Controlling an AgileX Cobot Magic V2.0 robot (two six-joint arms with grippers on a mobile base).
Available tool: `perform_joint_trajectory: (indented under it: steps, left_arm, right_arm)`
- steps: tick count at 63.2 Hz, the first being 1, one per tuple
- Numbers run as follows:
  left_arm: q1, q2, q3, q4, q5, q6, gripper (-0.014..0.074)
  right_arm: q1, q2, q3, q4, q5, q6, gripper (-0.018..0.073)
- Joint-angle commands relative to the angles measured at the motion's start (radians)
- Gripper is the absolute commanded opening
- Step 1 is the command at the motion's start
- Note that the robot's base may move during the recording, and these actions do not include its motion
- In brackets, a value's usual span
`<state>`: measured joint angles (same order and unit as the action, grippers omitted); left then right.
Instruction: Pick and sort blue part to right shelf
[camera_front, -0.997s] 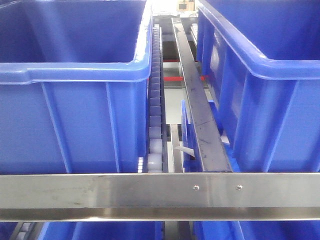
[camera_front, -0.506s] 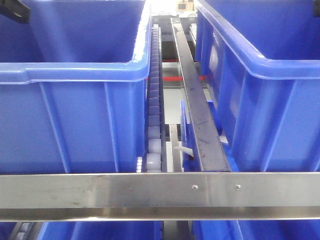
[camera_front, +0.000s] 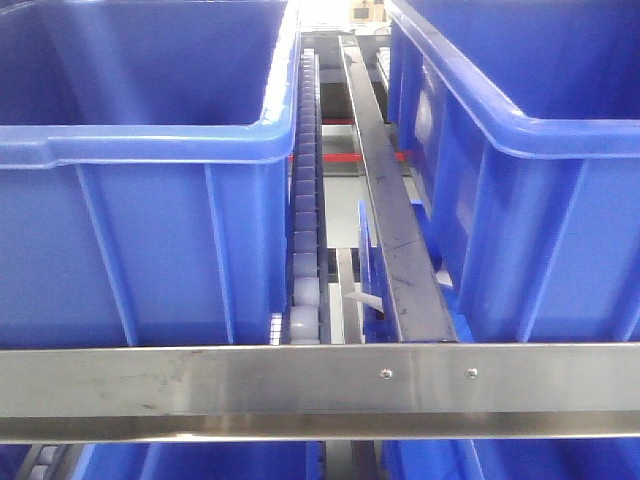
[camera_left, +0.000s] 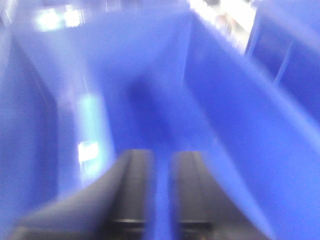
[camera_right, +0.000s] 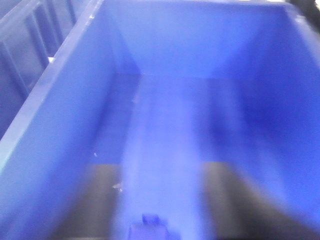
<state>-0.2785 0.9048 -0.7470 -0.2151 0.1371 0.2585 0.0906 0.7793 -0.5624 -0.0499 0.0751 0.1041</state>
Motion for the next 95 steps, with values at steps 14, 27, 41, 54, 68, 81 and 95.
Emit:
perform_joint_trajectory:
  steps: [14,27,41,54,68,81,95]
  left_arm:
    - [0.041,-0.093,-0.04,-0.017,-0.056,-0.007,0.0132]
    - [0.222,-0.172,0.022,-0.027,-0.045,-0.009,0.0133]
    - [0.295,-0.394,0.198,-0.104,-0.047,-0.009,0.0133]
    - [0.295,-0.653,0.389,-0.126,-0.041,-0.009,0.0133]
    - [0.295,-0.819,0.503,-0.141,-0.039,-0.009,0.0133]
    - [0.295,-0.826,0.515,-0.141,-0.039,-0.009,0.0133]
    - [0.295,-0.826,0.515,-0.141,-0.037,-0.009,0.0133]
  right_arm:
    - [-0.007,-0.098,-0.038,0.028,-0.075,-0.003,0.0057]
    - [-0.007,-0.159,0.007,0.027,-0.097,-0.003,0.0057]
    - [-0.007,-0.307,0.151,0.027,-0.114,-0.003,0.0057]
    - [-0.007,-0.526,0.27,0.027,-0.093,-0.003,0.0057]
    - [-0.007,-0.626,0.304,0.027,-0.075,-0.003,0.0057]
    - [-0.007,-0.626,0.304,0.027,-0.075,-0.003,0.0057]
    - [-0.007,-0.626,0.304,0.027,-0.075,-0.003,0.0057]
